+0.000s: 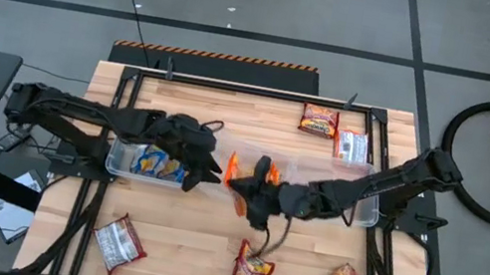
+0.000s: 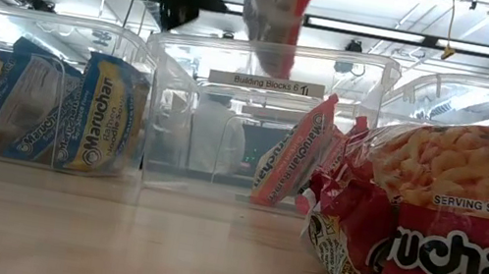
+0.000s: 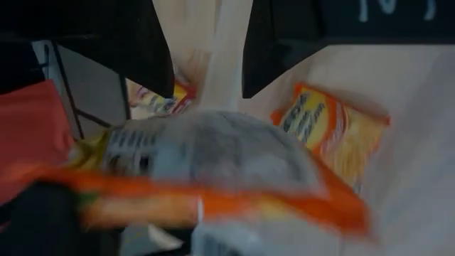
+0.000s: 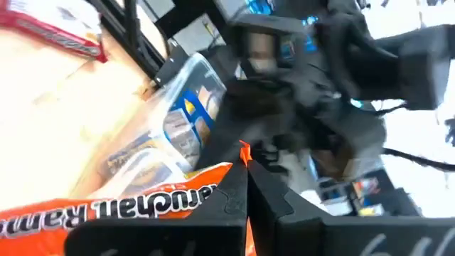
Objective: Sort Maruchan noodles
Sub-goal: Put the orange noodle pack into the middle transparent bin
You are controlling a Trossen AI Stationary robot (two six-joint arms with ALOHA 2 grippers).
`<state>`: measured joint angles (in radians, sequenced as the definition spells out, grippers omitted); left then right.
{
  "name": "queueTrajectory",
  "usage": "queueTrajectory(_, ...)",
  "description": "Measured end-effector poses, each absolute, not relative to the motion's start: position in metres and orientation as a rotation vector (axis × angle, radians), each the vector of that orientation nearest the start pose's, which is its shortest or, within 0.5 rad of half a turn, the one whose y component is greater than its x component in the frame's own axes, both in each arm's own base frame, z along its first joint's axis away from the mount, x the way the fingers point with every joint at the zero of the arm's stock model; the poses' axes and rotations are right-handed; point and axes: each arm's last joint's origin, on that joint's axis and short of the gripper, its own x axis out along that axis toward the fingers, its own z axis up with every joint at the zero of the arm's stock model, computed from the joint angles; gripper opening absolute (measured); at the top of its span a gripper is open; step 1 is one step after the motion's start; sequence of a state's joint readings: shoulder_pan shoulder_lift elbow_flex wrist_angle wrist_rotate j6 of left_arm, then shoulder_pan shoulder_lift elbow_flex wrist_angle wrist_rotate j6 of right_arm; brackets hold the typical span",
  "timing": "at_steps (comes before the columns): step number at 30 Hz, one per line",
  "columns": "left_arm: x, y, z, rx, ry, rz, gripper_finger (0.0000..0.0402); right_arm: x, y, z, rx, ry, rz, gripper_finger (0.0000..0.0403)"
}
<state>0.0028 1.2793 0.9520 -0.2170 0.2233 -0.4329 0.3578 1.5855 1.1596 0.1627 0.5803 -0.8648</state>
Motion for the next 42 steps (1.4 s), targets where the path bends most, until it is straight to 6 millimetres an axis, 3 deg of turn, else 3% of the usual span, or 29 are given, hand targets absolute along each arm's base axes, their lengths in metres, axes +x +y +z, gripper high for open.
queueTrajectory(4,0.265,-0.017,0.306,-0.325,0.462,-0.163,0.0172,0.337,0.127,0.297,-1.008,0.308,-0.087,0.0004)
queueTrajectory(10,0.262,-0.047,0.32,0.142,0.29,-0.3,0.0172,0.333,0.138,0.297,-0.943,0.288,-0.065,0.0004)
queueTrajectory(15,0.268,-0.056,0.31,0.446,0.333,-0.112,0.0172,0.333,0.139,0.296,-0.812,0.266,-0.018,0.0004)
queueTrajectory(18,0.269,-0.054,0.31,0.57,0.327,-0.097,0.0172,0.333,0.14,0.296,-0.711,0.252,0.018,0.0004)
queueTrajectory(34,0.273,-0.05,0.303,0.852,0.349,-0.181,0.0172,0.342,0.121,0.296,-0.372,0.253,0.039,0.0004)
queueTrajectory(42,0.291,-0.043,0.286,0.95,0.364,-0.243,0.0172,0.344,0.117,0.294,-0.324,0.266,0.083,0.0004)
